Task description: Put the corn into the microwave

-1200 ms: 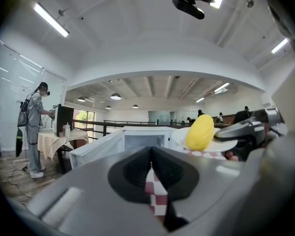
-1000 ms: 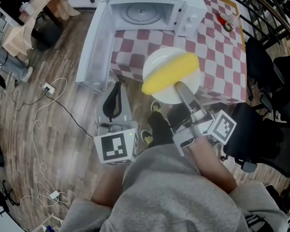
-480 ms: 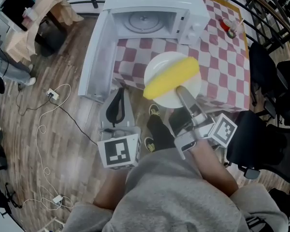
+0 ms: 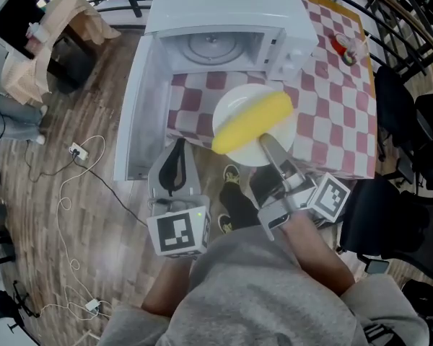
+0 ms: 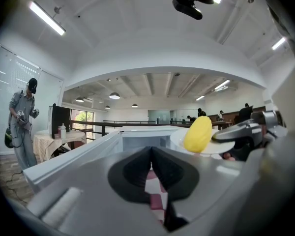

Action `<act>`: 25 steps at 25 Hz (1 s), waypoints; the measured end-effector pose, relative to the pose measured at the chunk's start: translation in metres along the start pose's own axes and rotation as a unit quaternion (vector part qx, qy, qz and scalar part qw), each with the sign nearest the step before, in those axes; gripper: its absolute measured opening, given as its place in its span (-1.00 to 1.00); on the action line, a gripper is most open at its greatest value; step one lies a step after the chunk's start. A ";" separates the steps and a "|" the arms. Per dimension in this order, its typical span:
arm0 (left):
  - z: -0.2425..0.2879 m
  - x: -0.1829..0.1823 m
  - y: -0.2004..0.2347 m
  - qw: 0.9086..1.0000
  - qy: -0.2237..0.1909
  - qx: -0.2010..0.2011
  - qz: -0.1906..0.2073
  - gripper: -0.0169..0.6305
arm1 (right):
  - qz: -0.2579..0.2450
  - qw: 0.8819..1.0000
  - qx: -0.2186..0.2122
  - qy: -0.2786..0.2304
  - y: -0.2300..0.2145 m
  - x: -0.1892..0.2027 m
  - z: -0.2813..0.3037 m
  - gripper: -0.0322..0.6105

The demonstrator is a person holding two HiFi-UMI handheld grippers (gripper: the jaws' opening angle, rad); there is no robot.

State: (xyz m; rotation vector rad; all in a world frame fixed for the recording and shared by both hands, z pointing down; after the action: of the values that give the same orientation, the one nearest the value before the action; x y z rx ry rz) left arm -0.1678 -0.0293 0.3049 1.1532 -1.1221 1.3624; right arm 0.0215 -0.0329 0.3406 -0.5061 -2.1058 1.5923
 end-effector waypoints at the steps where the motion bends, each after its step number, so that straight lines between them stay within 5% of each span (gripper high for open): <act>1: 0.007 0.000 0.001 1.000 0.002 0.000 0.000 -0.91 | 0.002 1.000 0.001 0.000 -0.003 -0.003 0.005 -0.81; 25: 0.115 0.013 0.057 0.997 0.060 -0.055 -0.013 -0.91 | 0.031 0.999 0.024 0.027 -0.053 -0.042 0.114 -0.81</act>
State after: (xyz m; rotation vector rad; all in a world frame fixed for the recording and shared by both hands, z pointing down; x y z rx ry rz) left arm -0.2167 -0.1466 0.3284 0.9905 -1.0780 1.3158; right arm -0.0081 -0.1610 0.3600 -0.5970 -2.0253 1.6423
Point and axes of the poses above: the fingertips, and each gripper's own axes: z forward along the fingers, y to its left, x out of its underside, the point moved 4 cm from there along -z, backward along the fingers, and after that the axes turned 8 degrees about -x, right-handed, at the moved point
